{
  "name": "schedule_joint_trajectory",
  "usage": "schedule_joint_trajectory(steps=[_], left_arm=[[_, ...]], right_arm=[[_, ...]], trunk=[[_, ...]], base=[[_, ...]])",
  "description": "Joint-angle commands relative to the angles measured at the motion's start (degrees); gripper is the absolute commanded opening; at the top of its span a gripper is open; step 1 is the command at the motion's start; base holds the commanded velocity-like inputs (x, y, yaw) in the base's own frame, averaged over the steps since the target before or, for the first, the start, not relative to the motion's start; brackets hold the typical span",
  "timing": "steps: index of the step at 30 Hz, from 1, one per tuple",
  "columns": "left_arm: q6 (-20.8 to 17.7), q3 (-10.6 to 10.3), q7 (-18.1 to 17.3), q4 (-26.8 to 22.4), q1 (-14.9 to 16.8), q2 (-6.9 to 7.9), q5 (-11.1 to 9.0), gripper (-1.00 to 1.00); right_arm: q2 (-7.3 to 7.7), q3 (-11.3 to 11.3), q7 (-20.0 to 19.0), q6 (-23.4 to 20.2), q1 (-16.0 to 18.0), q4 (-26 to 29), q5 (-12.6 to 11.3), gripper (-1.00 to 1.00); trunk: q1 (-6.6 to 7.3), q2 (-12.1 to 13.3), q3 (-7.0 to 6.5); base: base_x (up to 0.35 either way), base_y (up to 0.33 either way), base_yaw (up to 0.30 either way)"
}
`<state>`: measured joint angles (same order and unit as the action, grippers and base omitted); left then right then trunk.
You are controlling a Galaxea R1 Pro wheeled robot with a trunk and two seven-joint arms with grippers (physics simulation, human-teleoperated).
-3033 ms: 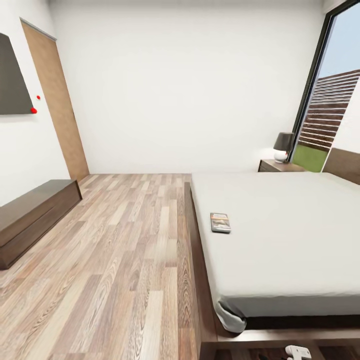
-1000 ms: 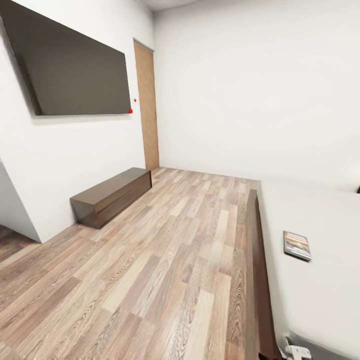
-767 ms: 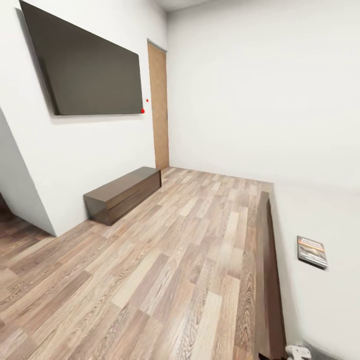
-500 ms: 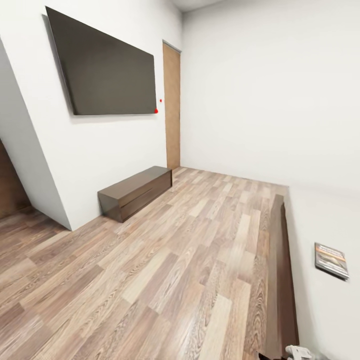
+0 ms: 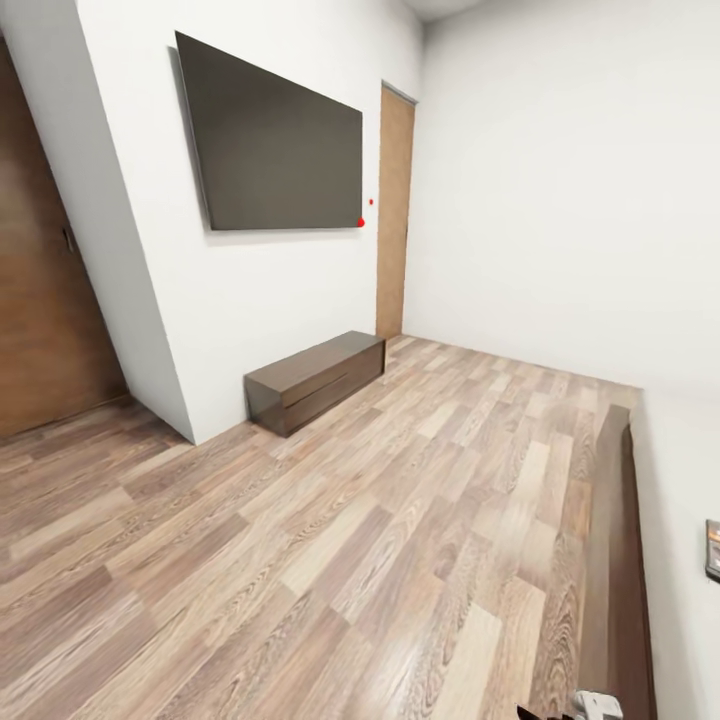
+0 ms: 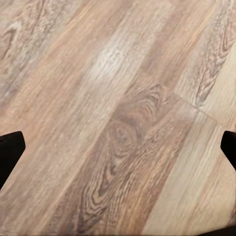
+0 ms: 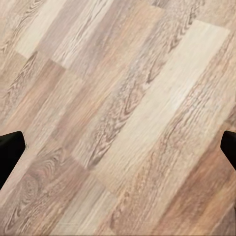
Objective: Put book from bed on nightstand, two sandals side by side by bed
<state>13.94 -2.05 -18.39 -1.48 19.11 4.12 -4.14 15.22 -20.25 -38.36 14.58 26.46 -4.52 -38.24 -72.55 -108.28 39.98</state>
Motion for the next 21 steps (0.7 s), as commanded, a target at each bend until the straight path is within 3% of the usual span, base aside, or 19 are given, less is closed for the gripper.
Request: schedule_joint_trajectory(steps=[1, 9, 17, 21], left_arm=[[0.13, -0.23, -0.25, 0.08, 0.05, 0.01, -0.43, 1.00], [0.13, -0.23, -0.25, 0.08, 0.05, 0.01, -0.43, 1.00], [0.12, -0.23, -0.25, 0.08, 0.05, 0.01, -0.43, 1.00], [0.12, -0.23, -0.25, 0.08, 0.05, 0.01, -0.43, 1.00]], right_arm=[[-0.02, -0.49, -0.31, 0.36, 0.08, -0.23, -0.43, 1.00], [-0.02, -0.49, -0.31, 0.36, 0.08, -0.23, -0.43, 1.00], [-0.02, -0.49, -0.31, 0.36, 0.08, -0.23, -0.43, 1.00], [-0.02, -0.49, -0.31, 0.36, 0.08, -0.23, -0.43, 1.00]], trunk=[[0.23, 0.39, -0.13], [1.99, 3.60, -1.56], [3.75, 6.80, -3.00], [3.75, 6.80, -3.00]], base=[[0.000, 0.000, 0.292], [0.000, 0.000, 0.218], [0.000, 0.000, 0.029], [0.000, 0.000, 0.052]])
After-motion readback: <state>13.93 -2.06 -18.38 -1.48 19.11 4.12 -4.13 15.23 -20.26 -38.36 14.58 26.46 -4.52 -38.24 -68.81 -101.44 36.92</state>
